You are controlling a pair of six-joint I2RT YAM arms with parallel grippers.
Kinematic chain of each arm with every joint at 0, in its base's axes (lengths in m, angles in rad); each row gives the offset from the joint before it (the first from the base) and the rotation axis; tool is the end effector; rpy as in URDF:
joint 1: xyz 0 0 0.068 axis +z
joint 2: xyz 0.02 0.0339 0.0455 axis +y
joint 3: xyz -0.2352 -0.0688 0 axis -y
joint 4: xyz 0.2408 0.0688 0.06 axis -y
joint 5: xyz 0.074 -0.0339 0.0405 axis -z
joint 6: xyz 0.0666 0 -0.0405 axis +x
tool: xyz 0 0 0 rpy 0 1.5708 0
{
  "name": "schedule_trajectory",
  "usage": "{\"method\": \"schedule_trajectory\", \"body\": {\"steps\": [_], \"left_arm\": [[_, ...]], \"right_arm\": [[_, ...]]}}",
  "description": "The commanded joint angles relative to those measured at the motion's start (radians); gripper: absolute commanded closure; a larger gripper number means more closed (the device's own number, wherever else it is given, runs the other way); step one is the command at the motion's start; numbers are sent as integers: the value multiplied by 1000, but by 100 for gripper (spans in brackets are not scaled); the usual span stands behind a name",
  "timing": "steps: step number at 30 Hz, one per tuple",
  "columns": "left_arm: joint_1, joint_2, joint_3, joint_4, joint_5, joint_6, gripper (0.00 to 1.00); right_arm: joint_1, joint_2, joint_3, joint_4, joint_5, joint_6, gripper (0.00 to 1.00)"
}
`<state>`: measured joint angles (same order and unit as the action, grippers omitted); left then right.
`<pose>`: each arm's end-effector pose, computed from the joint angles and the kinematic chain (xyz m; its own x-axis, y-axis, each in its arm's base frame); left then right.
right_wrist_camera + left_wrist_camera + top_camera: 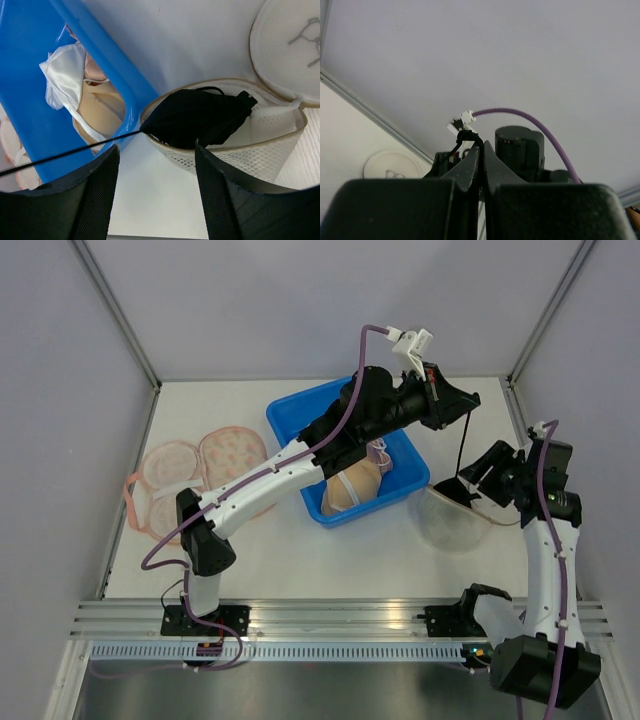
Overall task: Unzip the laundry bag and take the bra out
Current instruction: Pick up the bra from the laundry bag.
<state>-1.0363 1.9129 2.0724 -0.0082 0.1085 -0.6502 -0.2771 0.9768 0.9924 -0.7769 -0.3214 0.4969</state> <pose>0.2310 -0.4044 0.4537 -0.4898 -0.3540 -0.7968 0.7708 0.2512 -0.5854 0.2246 -0.0420 0.2775 -0.5644 0.6308 -0.5325 0.3511 0.7673 0.5367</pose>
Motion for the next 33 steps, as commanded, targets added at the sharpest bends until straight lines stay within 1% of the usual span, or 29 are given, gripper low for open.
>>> {"method": "schedule_trajectory", "body": {"steps": [1,2,6,9,10,11,15,18,20,24,31,33], "left_arm": [[2,-8,11,66,13,-26,98],[2,-11,15,65,11,-26,98],[10,-14,20,74,11,-49,98],[12,-12,22,96,19,-72,98],[12,-11,25,97,22,-78,98],[12,-6,31,96,25,-81,98],[12,-2,38,105,33,-101,98],[12,0,38,117,42,-120,98],[12,0,43,114,43,-121,98],[13,-2,49,106,39,-114,98],[16,5,78,109,48,-124,98],[16,9,81,113,49,-127,98]], "right_arm": [[-4,-140,-83,120,-111,-80,33],[-4,-192,-124,170,-107,-81,33],[-4,-242,-213,251,-102,-104,32],[-4,-277,-308,385,-185,-112,32],[-5,-283,-328,418,-235,-121,32],[-4,-282,-343,453,-240,-136,32],[-4,-282,-350,507,-157,-175,32],[-2,-282,-351,603,-153,-164,32],[-2,-267,-334,611,-134,-210,32],[-2,-204,-308,588,-143,-241,33],[-1,-152,-331,656,-177,-230,33],[-1,-150,-348,686,-183,-216,36]]}}
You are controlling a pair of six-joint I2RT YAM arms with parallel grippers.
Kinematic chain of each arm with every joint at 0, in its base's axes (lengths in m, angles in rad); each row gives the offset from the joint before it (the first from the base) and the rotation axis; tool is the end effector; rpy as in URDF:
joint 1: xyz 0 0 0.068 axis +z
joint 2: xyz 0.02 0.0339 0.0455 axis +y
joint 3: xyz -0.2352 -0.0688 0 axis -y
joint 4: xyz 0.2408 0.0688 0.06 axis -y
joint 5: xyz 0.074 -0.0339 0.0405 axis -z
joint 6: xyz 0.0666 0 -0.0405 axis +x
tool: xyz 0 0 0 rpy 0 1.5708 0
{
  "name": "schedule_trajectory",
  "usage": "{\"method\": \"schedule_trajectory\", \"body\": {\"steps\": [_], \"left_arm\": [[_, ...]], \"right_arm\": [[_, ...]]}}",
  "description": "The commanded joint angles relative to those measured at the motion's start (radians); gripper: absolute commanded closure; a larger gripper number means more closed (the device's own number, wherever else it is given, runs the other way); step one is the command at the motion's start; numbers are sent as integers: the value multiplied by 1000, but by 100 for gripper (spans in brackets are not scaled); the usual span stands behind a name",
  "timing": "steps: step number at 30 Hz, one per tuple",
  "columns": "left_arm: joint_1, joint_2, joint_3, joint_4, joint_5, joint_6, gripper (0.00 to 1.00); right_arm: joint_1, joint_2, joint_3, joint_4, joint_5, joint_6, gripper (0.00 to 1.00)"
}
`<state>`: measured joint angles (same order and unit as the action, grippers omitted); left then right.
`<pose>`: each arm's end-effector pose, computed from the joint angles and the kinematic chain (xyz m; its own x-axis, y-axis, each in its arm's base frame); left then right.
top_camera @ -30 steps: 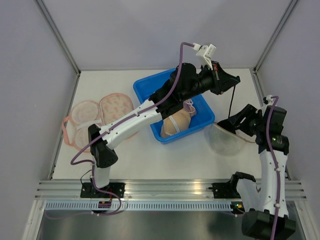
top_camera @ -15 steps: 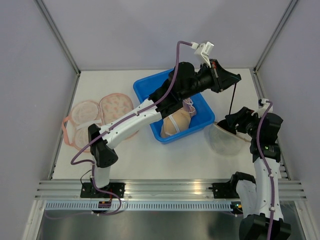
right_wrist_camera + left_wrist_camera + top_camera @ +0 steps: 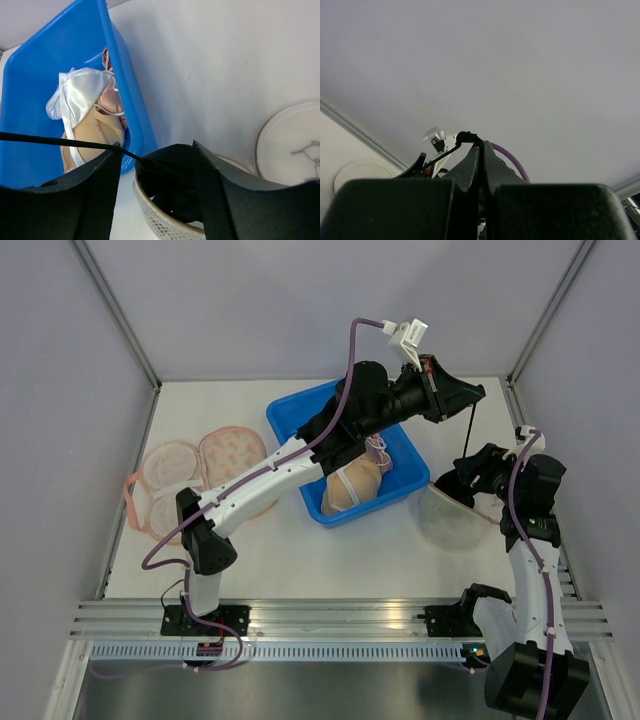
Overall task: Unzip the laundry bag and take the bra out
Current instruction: Pick up the bra from the laundry bag.
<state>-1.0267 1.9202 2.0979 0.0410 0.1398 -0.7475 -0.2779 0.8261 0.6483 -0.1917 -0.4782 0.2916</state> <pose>0.2320 -0.4014 0.4665 -0.5415 -0.4055 -0.7365 0.7494 0.1644 -0.6414 0.2318 -0.0343 0.2548 -0.3812 0.3742 -0.8454 -0.0621 0.9020 0.4273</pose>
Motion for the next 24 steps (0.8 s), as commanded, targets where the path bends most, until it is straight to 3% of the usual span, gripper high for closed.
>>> {"method": "schedule_trajectory", "body": {"steps": [1,13,16,21,24], "left_arm": [[5,3,59,66,18,-33,98],[7,11,28,85,40,-46,98],[7,5,16,91,41,-49,98],[7,-3,5,92,80,-38,98],[7,-27,-42,99,98,-35,98]], "right_arm": [[0,2,-21,135,-34,6,38],[3,48,-67,304,-51,43,57],[3,42,-55,287,-14,35,69],[3,10,-42,278,39,26,98],[3,-11,-4,252,91,12,99]]}}
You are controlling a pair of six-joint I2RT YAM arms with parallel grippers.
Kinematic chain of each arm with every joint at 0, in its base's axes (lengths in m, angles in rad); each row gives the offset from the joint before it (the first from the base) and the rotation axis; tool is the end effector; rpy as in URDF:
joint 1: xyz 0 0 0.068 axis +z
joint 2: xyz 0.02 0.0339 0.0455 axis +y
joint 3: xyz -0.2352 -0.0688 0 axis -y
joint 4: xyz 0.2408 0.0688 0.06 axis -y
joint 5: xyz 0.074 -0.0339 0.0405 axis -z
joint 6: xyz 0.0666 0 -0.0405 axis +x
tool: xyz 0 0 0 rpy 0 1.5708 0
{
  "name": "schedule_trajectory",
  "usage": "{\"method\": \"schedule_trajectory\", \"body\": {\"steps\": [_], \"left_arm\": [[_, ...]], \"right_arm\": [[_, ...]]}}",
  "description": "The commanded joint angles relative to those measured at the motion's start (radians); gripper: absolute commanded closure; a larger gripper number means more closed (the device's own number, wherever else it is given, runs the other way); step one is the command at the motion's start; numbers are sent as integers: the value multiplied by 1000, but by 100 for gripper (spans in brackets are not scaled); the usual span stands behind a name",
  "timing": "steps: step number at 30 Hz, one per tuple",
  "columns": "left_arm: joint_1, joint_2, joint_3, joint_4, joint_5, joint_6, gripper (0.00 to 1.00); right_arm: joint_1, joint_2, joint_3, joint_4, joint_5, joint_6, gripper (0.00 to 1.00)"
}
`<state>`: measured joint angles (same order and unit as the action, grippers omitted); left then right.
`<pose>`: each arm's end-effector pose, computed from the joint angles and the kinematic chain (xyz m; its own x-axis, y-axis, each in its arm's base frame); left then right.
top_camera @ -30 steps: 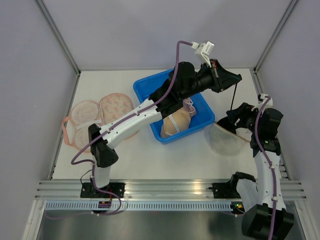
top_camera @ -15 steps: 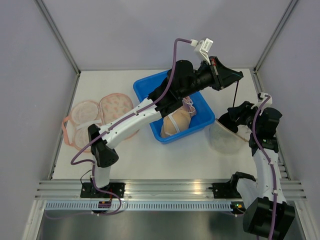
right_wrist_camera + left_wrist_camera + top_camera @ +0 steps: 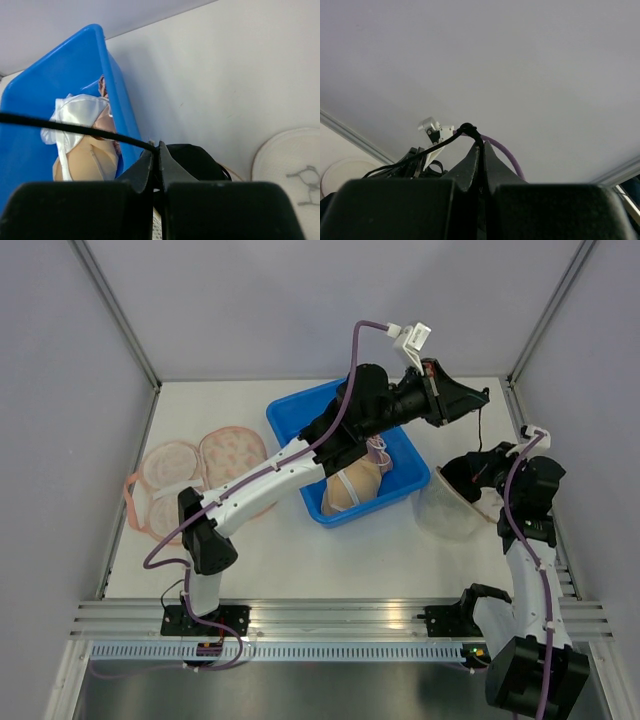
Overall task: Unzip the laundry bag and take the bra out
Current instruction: Pick up the bra from the laundry bag.
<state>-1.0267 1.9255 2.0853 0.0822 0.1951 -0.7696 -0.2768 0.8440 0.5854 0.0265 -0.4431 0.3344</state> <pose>0.2297 -0.4047 0.4650 -0.5628 -0.3886 -0.7296 0.7591 0.1064 -0.6422 0.2410 -0.0388 0.2548 -0.2597 0.3820 -0.8869 -0.0733 0.9080 0.4126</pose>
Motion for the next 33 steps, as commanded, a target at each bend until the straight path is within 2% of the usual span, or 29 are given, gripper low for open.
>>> {"method": "schedule_trajectory", "body": {"steps": [1,6,8,9,11,14,20,21,24,26,29,31,32,33], "left_arm": [[7,-57,-75,77,47,-11,98],[13,-115,-197,97,49,-7,95],[23,-132,-214,50,63,-8,86],[28,-137,-223,36,70,-4,75],[37,-152,-240,12,86,18,69],[51,-213,-286,-30,86,50,52],[80,-315,-335,-205,38,170,36],[83,-330,-343,-229,24,184,26],[93,-407,-402,-291,-25,234,18],[96,-480,-442,-314,-60,271,14],[97,-581,-516,-350,-126,314,2],[99,-626,-559,-364,-175,325,1],[100,-672,-571,-377,-184,335,1],[102,-690,-594,-383,-190,342,1]], "right_arm": [[2,-33,95,0,84,-53,100],[2,-51,227,-129,136,-74,100],[2,-62,292,-158,162,-84,100],[2,-68,342,-202,182,-90,100],[2,-66,396,-246,208,-116,100],[2,-43,502,-338,208,-126,100],[2,9,700,-378,182,-75,100],[2,18,759,-384,172,-51,100],[2,72,871,-363,127,9,100],[2,131,936,-353,41,86,99],[2,184,1033,-298,-26,205,100],[2,204,1051,-183,-58,299,99],[2,222,1044,-124,-104,425,100],[4,237,1015,41,-135,521,100]]}}
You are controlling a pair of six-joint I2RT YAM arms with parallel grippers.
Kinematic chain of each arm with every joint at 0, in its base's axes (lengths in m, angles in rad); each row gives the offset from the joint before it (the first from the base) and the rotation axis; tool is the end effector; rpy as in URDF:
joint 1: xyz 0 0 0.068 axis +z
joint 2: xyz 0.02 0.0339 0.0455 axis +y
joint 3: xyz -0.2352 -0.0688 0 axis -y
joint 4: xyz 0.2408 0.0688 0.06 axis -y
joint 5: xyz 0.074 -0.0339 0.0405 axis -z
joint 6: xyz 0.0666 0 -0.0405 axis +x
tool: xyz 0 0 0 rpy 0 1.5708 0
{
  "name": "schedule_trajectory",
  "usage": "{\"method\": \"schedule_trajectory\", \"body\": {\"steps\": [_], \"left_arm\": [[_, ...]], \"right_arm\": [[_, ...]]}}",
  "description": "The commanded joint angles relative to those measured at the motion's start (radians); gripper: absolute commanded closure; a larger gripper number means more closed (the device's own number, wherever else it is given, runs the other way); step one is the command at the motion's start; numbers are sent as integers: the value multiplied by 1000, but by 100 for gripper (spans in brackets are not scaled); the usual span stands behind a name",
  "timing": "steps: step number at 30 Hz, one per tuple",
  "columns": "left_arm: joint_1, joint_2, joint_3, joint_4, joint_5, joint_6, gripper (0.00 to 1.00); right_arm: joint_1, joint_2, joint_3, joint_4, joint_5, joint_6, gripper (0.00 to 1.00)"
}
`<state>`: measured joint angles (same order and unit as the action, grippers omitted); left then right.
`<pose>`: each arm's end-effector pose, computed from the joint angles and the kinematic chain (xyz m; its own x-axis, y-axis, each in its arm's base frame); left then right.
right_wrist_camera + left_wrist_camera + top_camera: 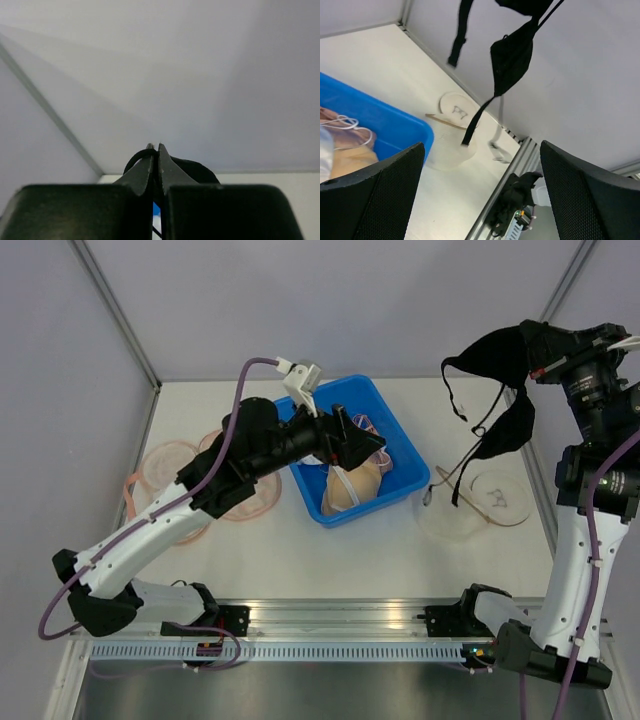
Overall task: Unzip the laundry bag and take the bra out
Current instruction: Place the bra in the bin.
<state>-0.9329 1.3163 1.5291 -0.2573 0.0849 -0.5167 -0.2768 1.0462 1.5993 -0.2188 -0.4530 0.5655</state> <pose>0.1882 -0.2634 0.4444 -0.4434 -0.2284 -0.8667 0.7267 0.4744 -0.4968 0.2023 -0.0272 0.5386 0.1850 0.4483 -0.8745 -0.2974 0.8737 0.3849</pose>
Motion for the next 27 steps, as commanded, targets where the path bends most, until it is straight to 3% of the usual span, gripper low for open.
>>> {"method": "schedule_trajectory", "body": {"steps": [1,2,4,8,17,27], "left_arm": [[8,-103,-50,-46,-80,101,1],[6,-138,-63,-45,-80,104,1],[6,-170,-92,-53,-82,112,1],[8,-221,-133,-99,-142,136,1],[46,-255,-221,-224,-217,90,1],[72,-315,-247,-244,-251,61,1]], "right_arm": [[5,50,-10,358,-148,363,100],[8,81,-13,408,-151,455,100],[50,106,5,434,-110,455,99],[221,179,103,317,11,326,100],[603,363,207,248,175,169,99],[778,570,508,150,275,70,100]]}}
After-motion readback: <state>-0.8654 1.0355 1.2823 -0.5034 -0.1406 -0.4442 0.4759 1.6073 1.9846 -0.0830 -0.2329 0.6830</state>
